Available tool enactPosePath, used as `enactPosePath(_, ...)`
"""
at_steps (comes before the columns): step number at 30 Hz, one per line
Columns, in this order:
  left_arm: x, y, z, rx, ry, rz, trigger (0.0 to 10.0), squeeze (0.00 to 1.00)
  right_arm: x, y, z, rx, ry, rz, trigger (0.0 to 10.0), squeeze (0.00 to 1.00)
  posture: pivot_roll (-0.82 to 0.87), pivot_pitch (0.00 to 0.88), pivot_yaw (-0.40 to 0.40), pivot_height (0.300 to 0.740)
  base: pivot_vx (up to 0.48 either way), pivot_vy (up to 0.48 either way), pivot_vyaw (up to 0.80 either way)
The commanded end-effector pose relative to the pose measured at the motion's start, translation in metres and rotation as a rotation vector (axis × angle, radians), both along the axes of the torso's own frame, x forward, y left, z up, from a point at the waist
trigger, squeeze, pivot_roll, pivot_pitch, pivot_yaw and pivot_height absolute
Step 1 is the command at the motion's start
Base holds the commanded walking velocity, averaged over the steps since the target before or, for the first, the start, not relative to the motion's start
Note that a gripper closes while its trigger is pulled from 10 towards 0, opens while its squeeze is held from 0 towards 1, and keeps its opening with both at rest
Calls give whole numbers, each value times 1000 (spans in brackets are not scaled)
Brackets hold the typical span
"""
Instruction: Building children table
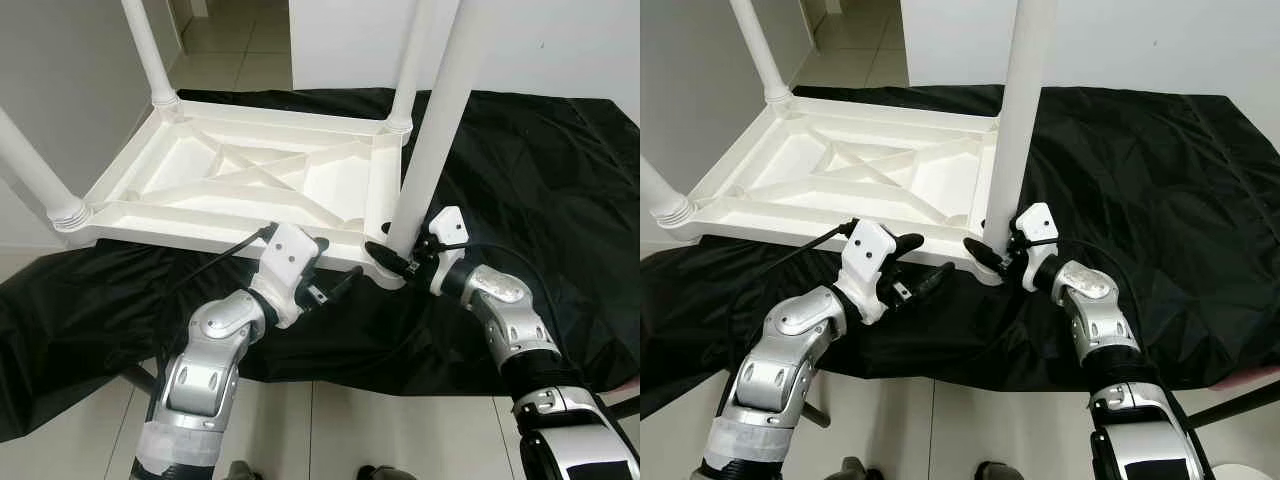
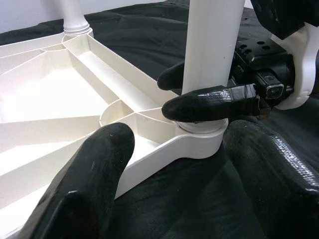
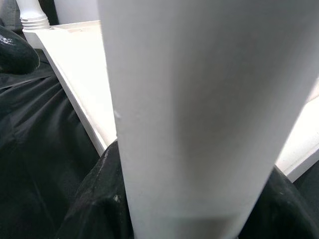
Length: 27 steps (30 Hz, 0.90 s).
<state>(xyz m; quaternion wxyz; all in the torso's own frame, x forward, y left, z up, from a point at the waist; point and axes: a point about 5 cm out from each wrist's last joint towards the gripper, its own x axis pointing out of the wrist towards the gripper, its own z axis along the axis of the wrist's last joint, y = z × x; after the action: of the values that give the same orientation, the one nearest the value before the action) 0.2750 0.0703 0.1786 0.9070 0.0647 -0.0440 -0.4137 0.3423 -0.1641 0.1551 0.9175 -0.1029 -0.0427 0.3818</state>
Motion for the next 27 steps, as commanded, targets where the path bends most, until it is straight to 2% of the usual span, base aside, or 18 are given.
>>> enactPosePath(1, 1, 5, -3, 3, 1, 107, 10000, 0, 0, -3, -9, -14, 50, -28, 10000, 0, -45, 116, 66, 740, 0, 0, 0)
enactPosePath(7, 0, 7, -4, 9, 4, 109, 10000, 0, 1, -2, -11, 12, 56, -72, 10000, 0, -45, 116, 64, 740, 0, 0, 0)
enactPosePath(9, -1, 9, -5, 12, 8, 115, 10000, 0, 2, 2, -14, 43, 52, -227, 10000, 0, -46, 124, 55, 740, 0, 0, 0)
enactPosePath(10, -1, 9, -5, 12, 8, 115, 10000, 0, 2, 2, -14, 43, 52, -227, 10000, 0, -46, 124, 55, 740, 0, 0, 0)
enactPosePath(12, -1, 10, -6, 11, 12, 120, 10000, 0, 2, 3, -14, 55, 35, -334, 10000, 0, -46, 127, 54, 740, 0, 0, 0)
enactPosePath(13, -2, 8, -7, 14, 14, 120, 10000, 0, 0, 4, -11, 100, -7, -464, 10000, 0, -46, 133, 54, 740, 0, 0, 0)
enactPosePath(14, -2, 8, -7, 14, 14, 120, 10000, 0, 0, 4, -11, 100, -7, -464, 10000, 0, -46, 133, 54, 740, 0, 0, 0)
enactPosePath(17, -2, 8, -7, 6, 23, 116, 10000, 0, -6, 6, -12, 190, -2, -590, 10000, 0, -51, 140, 59, 740, 0, 0, 0)
enactPosePath(18, -2, 8, -7, 6, 23, 116, 10000, 0, -6, 6, -12, 190, -2, -590, 10000, 0, -51, 140, 59, 740, 0, 0, 0)
enactPosePath(22, -4, 7, -9, 8, 33, 108, 10000, 0, -13, 3, -22, 253, 22, -833, 10000, 0, -59, 144, 71, 740, 0, 0, 0)
enactPosePath(27, -4, 6, -8, 4, 40, 99, 10000, 0, -14, 7, -21, 268, 13, -856, 10000, 0, -61, 144, 73, 740, 0, 0, 0)
